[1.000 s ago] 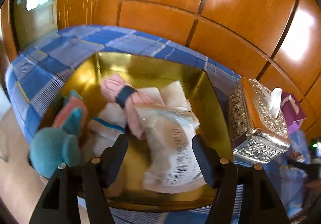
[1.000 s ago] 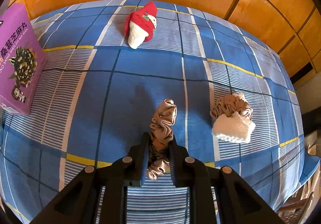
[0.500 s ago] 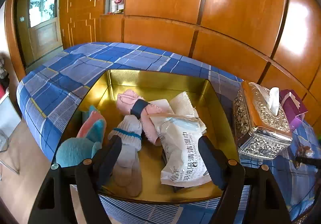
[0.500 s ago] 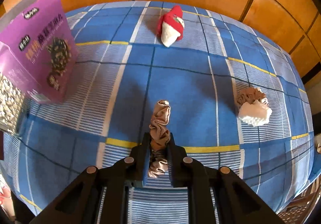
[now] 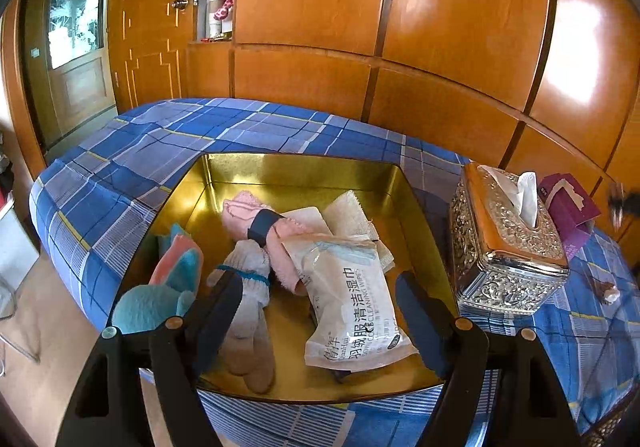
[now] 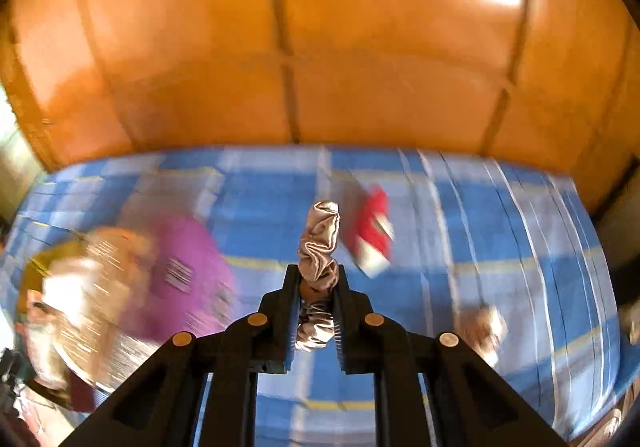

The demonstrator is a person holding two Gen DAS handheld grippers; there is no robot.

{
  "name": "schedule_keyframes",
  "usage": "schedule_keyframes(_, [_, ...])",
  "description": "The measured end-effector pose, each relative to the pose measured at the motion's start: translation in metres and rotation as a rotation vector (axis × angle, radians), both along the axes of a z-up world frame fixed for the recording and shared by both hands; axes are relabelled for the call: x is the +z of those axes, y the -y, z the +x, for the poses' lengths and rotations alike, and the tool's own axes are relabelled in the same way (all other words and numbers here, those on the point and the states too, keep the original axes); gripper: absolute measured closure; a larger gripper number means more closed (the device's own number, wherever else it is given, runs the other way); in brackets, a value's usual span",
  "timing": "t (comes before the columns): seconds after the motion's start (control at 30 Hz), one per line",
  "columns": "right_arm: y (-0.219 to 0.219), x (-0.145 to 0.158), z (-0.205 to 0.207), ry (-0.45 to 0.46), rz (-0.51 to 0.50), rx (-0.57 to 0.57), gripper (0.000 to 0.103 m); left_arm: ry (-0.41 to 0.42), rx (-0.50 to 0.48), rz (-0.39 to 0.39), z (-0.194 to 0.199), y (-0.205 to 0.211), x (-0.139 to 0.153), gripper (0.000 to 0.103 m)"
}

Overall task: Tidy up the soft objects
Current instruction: 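Carry the brown scrunchie over the tray and open the right tool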

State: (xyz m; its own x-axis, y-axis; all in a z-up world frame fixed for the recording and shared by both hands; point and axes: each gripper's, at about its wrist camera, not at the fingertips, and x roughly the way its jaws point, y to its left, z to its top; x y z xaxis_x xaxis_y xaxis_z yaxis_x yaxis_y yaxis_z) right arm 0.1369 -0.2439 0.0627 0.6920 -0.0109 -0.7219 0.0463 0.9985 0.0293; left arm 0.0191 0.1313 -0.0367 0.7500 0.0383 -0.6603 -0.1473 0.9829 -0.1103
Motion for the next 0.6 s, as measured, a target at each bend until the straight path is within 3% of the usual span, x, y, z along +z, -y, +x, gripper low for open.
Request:
schedule_keyframes(0.13, [-0.072,0.034,-0.003,0.107,0.007,0.237,0.09,0.001,0.002,0.002,0.0,-0.001,0.0,0.024])
schedule_keyframes(0.27, [-0.14,0.044,-0.017,0.142,0.008,0.456,0.09,0.001,0.008,0.005,0.0,-0.002,0.0,0.024])
schedule_keyframes(0.4, [-0.202,0.028,-0.036,0.107,-0.007,0.626,0.09,0.0,0.019,0.004,0.0,-0.006,0.0,0.024])
schedule_keyframes(0.6, [-0.248,-0.02,-0.051,0.007,-0.016,0.755,0.09,0.001,0.034,-0.001,-0.001,-0.011,0.001,0.024])
